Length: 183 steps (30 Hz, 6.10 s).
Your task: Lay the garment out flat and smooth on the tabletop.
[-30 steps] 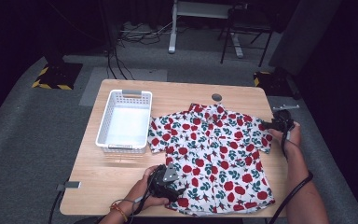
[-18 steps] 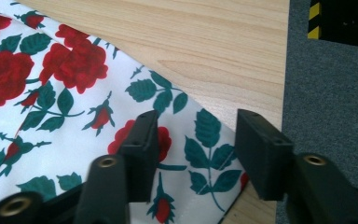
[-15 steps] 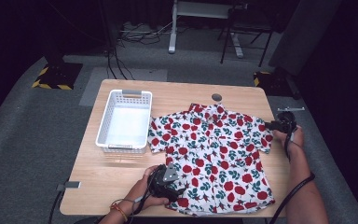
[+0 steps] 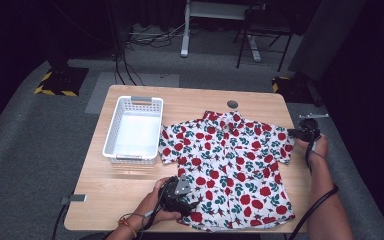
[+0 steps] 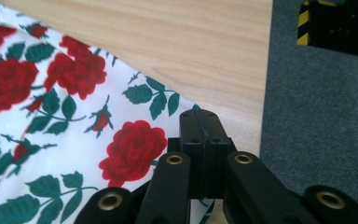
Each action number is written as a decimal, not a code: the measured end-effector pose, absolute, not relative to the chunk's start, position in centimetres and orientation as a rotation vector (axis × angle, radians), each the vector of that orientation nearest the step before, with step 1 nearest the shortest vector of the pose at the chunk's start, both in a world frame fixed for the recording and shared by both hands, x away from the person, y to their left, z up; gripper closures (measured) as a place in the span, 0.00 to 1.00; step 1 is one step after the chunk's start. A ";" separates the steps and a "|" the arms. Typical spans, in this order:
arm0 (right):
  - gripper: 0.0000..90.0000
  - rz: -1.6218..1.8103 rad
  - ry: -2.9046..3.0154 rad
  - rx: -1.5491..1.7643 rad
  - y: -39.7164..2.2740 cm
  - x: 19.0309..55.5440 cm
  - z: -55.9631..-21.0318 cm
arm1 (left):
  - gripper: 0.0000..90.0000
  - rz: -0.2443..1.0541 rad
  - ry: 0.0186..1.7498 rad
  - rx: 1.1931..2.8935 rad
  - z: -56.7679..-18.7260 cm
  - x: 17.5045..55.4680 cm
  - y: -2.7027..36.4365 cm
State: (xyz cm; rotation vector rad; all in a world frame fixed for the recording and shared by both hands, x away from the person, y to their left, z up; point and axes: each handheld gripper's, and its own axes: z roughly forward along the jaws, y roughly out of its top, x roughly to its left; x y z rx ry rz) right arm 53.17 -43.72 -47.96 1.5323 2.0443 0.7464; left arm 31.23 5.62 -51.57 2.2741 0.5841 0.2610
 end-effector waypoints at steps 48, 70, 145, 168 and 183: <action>0.62 0.798 2.452 0.959 -27.1 46.0 -46.9 | 0.26 0.256 0.581 2.276 -51.6 31.3 5.4; 0.52 0.751 2.422 1.191 -33.4 48.2 -48.8 | 0.25 0.230 0.514 2.308 -51.4 32.9 1.8; 0.41 0.833 2.639 0.777 0.5 54.3 -48.9 | 0.26 0.243 0.534 2.287 -51.6 30.1 4.0; 0.98 0.883 2.744 0.789 0.8 54.0 -48.8 | 0.26 0.242 0.524 2.290 -51.6 30.1 4.0; 0.98 1.070 2.606 0.823 -3.4 53.1 -46.0 | 0.26 0.242 0.525 2.290 -51.6 30.1 4.0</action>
